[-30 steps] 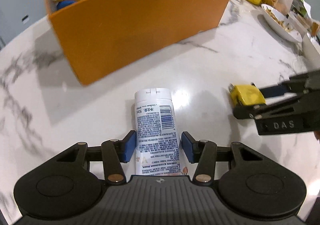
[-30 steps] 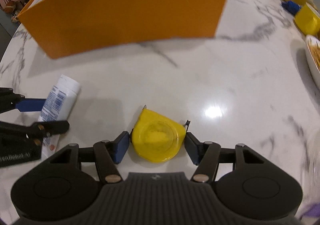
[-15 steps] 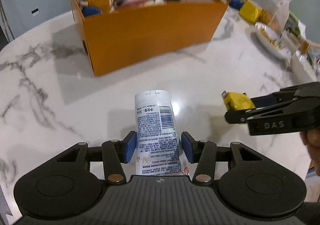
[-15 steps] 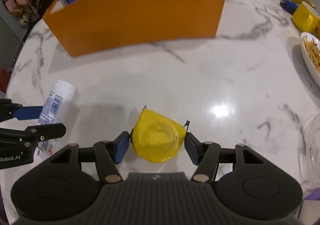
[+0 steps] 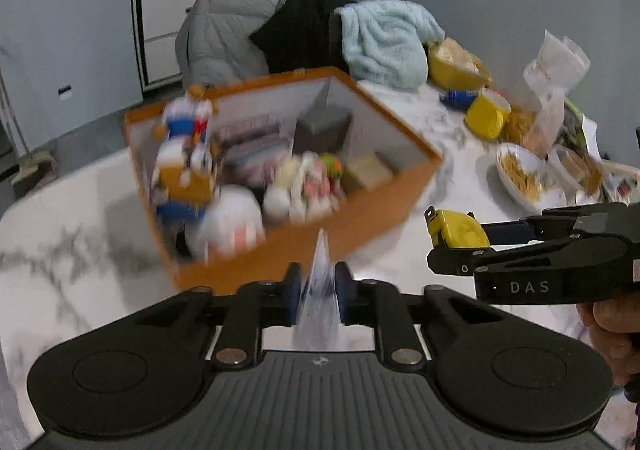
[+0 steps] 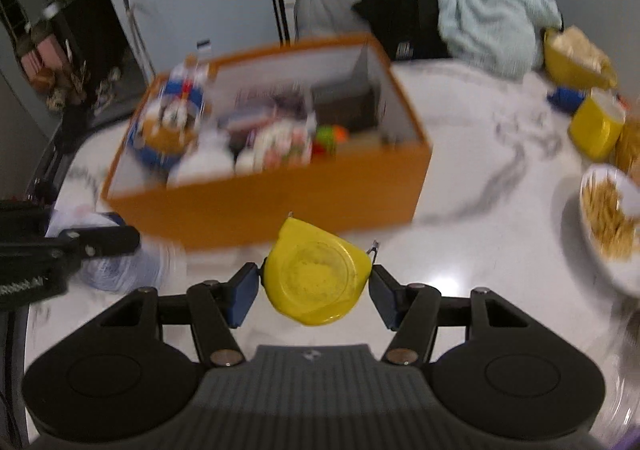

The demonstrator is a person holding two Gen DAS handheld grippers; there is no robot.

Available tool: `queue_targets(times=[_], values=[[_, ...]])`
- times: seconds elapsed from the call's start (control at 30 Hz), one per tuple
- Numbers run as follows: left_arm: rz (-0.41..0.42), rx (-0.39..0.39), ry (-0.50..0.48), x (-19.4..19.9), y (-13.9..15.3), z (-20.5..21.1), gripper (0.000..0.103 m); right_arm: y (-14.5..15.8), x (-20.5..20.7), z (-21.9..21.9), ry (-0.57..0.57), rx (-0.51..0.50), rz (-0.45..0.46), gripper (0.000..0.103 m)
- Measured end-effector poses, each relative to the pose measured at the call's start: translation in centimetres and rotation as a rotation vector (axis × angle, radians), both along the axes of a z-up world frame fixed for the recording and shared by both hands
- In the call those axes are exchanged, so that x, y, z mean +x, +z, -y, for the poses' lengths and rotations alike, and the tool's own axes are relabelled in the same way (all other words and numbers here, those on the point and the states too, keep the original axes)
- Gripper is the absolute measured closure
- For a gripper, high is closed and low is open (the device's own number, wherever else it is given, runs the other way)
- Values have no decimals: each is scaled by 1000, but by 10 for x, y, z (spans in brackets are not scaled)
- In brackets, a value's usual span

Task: Organize objects
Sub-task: 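Carry the tube and tape measure over the orange box and lower them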

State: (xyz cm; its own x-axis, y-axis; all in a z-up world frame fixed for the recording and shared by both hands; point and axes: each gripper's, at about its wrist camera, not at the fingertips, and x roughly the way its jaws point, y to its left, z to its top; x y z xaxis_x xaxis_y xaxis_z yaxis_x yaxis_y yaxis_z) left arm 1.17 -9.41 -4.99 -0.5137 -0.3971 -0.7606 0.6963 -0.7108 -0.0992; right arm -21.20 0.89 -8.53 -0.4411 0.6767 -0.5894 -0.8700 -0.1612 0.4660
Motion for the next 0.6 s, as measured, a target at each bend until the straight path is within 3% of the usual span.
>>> queue_targets(times=[0.1, 0.17, 0.3, 0.4, 0.53, 0.6], values=[[5, -47, -3, -18, 7, 20, 92, 14, 7, -26, -28, 44, 7, 41], [-19, -34, 5, -23, 13, 32, 99, 21, 12, -40, -38, 69, 7, 41], [-37, -31, -9, -28, 24, 42, 100, 32, 19, -60, -59, 100, -4, 41], [5, 26, -30, -21, 17, 38, 87, 32, 20, -67, -61, 104, -13, 41], [79, 64, 14, -1, -15, 11, 48, 17, 16, -64, -51, 75, -13, 41], [129, 96, 71, 3, -39, 2, 47, 9, 14, -62, -48, 56, -10, 41]])
